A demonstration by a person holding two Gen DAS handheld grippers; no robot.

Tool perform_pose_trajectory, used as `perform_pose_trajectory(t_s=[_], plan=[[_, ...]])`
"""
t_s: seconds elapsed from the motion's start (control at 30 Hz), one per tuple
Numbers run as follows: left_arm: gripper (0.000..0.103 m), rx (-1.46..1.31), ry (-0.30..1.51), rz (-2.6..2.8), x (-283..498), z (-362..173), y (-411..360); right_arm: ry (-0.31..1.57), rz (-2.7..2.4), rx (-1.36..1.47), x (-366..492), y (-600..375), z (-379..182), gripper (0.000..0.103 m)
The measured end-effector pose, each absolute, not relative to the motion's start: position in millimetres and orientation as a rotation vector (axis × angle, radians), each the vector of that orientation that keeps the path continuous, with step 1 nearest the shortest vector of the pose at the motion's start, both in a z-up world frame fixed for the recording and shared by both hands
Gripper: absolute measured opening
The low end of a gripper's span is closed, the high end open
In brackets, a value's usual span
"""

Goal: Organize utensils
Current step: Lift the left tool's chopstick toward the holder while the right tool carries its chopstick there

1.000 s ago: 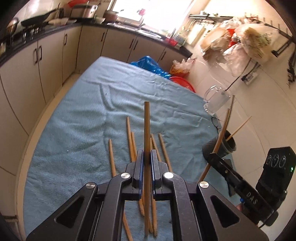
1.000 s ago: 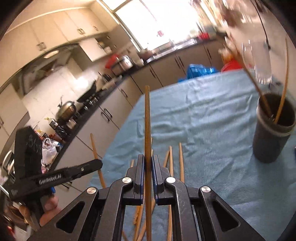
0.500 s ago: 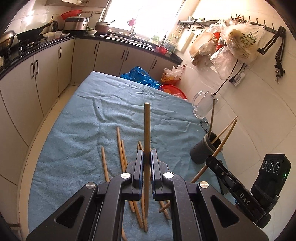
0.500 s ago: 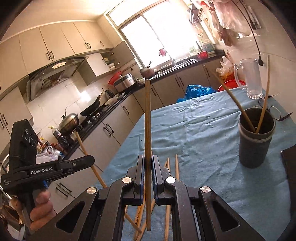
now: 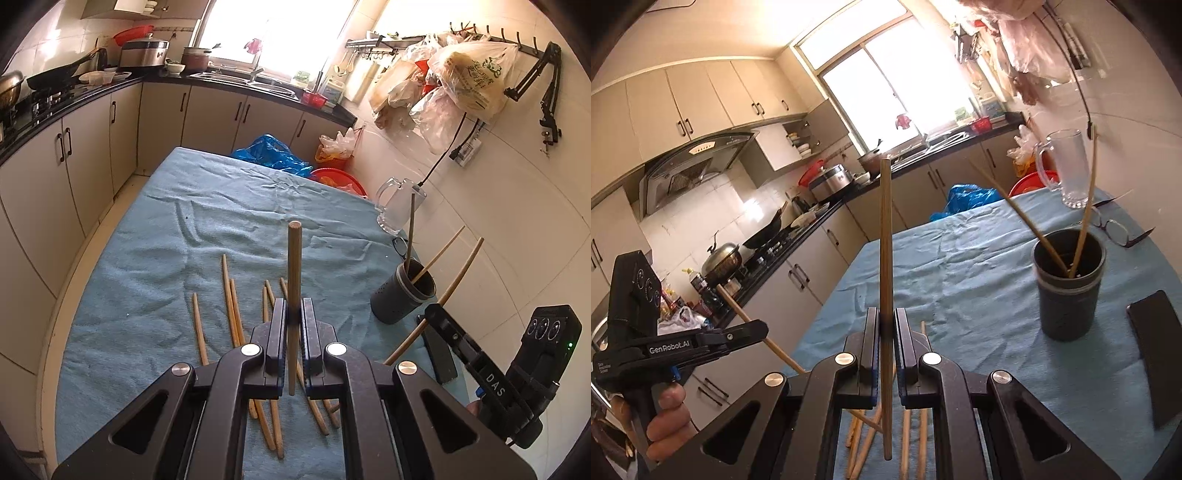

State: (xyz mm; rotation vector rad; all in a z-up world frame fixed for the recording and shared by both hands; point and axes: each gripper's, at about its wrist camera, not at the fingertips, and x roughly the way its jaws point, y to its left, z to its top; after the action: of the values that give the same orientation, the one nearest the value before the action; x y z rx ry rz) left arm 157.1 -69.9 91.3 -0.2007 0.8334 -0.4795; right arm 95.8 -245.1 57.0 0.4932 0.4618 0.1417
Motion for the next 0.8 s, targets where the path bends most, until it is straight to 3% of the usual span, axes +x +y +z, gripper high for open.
perform_pose_trajectory(t_s=[0.8], plan=[[0.006, -0.132, 0.808, -0.57, 147, 121, -120, 0.33, -0.047, 0.565, 45, -325, 76, 0.008]])
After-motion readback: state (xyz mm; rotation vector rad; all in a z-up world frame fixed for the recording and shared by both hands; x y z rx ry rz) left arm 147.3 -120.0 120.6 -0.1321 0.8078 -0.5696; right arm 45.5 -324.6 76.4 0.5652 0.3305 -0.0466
